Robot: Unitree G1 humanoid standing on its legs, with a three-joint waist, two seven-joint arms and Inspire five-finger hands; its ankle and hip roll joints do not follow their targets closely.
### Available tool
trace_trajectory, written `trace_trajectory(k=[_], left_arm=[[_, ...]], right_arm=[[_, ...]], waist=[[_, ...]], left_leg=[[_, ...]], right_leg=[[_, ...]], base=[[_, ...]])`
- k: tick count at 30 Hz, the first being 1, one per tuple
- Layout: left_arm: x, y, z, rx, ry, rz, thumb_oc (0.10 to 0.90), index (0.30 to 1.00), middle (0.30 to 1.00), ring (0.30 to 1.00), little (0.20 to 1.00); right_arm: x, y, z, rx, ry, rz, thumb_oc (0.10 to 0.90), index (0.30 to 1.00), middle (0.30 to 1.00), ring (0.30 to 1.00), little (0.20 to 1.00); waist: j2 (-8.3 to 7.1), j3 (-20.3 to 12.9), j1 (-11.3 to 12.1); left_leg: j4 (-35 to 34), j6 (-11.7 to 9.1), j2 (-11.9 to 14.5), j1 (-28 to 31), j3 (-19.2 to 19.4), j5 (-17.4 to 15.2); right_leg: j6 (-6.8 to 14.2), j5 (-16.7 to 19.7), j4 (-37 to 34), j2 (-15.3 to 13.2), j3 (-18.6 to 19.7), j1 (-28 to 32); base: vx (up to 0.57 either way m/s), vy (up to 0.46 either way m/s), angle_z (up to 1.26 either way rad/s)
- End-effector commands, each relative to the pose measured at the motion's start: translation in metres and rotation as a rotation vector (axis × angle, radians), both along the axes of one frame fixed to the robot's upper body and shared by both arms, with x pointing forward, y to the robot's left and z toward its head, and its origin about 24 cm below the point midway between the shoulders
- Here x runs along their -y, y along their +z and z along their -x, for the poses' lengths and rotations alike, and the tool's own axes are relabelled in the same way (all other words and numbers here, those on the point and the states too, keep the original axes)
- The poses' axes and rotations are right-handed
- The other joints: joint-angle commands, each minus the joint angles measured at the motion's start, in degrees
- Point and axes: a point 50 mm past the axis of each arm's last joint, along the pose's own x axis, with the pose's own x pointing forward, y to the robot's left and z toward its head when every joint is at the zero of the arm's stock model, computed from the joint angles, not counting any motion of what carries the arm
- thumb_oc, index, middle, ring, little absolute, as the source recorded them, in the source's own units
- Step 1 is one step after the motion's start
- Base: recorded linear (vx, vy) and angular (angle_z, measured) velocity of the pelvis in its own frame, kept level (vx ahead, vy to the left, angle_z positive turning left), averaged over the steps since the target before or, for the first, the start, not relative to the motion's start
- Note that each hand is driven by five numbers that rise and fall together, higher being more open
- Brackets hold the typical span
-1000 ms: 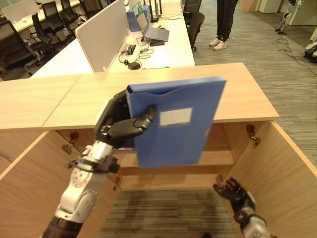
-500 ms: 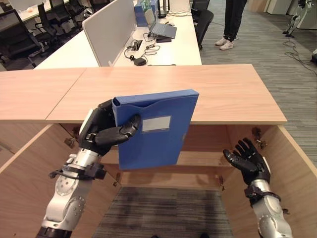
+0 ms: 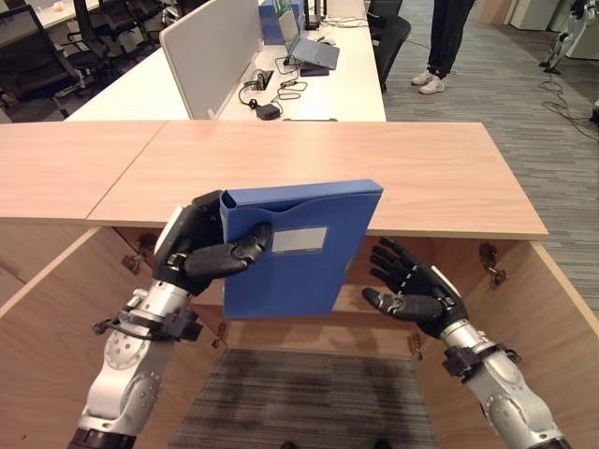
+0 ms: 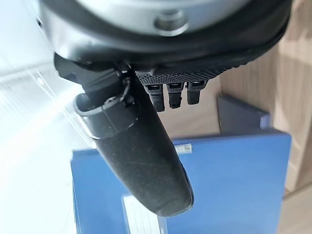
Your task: Put the empty folder in the office cabinet
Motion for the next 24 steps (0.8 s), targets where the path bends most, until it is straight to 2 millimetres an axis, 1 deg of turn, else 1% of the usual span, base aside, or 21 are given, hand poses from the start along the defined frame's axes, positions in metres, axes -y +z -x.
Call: trace_trajectory(k=[1, 6, 7, 10, 17, 21, 24], left_arm=[[0.007, 0.070, -0.004, 0.349, -0.071, -0.037, 0.400, 0.300, 0.300, 0.300, 0.300], [0.011, 0.073, -0.006, 0.356, -0.117, -0.059, 0.400, 0.300, 0.300, 0.300, 0.300], [0.014, 0.074, -0.005, 0.359, -0.142, -0.063, 0.400, 0.300, 0.300, 0.300, 0.300], [0.022, 0.071, -0.005, 0.346, -0.190, -0.056, 0.400, 0.300, 0.300, 0.300, 0.300], [0.031, 0.059, -0.004, 0.287, -0.253, -0.006, 0.400, 0.300, 0.300, 0.300, 0.300], [0.038, 0.052, -0.003, 0.246, -0.305, 0.030, 0.400, 0.300, 0.300, 0.300, 0.300], [0.044, 0.048, -0.003, 0.218, -0.347, 0.035, 0.400, 0.300, 0.300, 0.300, 0.300]], right_arm=[[-0.020, 0.069, -0.019, 0.313, 0.164, -0.044, 0.800, 0.900, 0.900, 0.900, 0.900], [-0.032, 0.070, -0.016, 0.298, 0.294, -0.013, 0.800, 0.900, 0.900, 0.900, 0.900], [-0.035, 0.072, -0.013, 0.301, 0.337, -0.002, 0.800, 0.900, 0.900, 0.900, 0.900], [-0.044, 0.081, -0.011, 0.336, 0.393, -0.016, 0.800, 0.900, 0.900, 0.900, 0.900], [-0.057, 0.100, -0.018, 0.429, 0.390, -0.089, 0.800, 0.900, 0.900, 0.900, 0.900], [-0.064, 0.107, -0.023, 0.466, 0.377, -0.121, 0.800, 0.900, 0.900, 0.900, 0.900], [-0.063, 0.109, -0.029, 0.473, 0.350, -0.121, 0.800, 0.900, 0.900, 0.900, 0.900]], waist=[[-0.31, -2.2, -0.5], [-0.52, -2.3, -0.4], [-0.59, -2.3, -0.4], [-0.58, -2.4, -0.4], [-0.51, -2.5, -0.2], [-0.43, -2.5, 0.0], [-0.42, -2.5, 0.1]], left_leg=[[0.1, -4.3, 3.9, 2.0, 4.0, -1.0], [0.1, -4.4, 4.0, 1.8, 4.0, -0.9], [0.1, -4.4, 4.0, 1.7, 3.9, -0.8], [0.1, -4.4, 4.1, 1.6, 3.9, -0.8], [0.1, -4.2, 4.0, 1.6, 3.8, -0.9], [0.1, -4.1, 4.0, 1.6, 3.7, -0.9], [0.1, -4.1, 4.0, 1.6, 3.7, -0.9]], right_leg=[[4.7, -7.0, 1.7, -2.6, -2.3, 3.9], [4.7, -6.9, 1.6, -2.6, -2.3, 3.8], [4.8, -6.9, 1.6, -2.6, -2.4, 3.8], [4.8, -6.8, 1.5, -2.5, -2.4, 3.8], [4.7, -6.8, 1.3, -2.6, -2.1, 3.8], [4.6, -6.7, 1.2, -2.7, -2.2, 4.0], [4.6, -6.7, 1.3, -2.7, -2.3, 4.1]], base=[[0.00, 0.000, 0.00], [0.00, 0.000, 0.00], [0.00, 0.000, 0.00], [0.00, 0.000, 0.00], [0.00, 0.000, 0.00], [0.00, 0.000, 0.00], [0.00, 0.000, 0.00]])
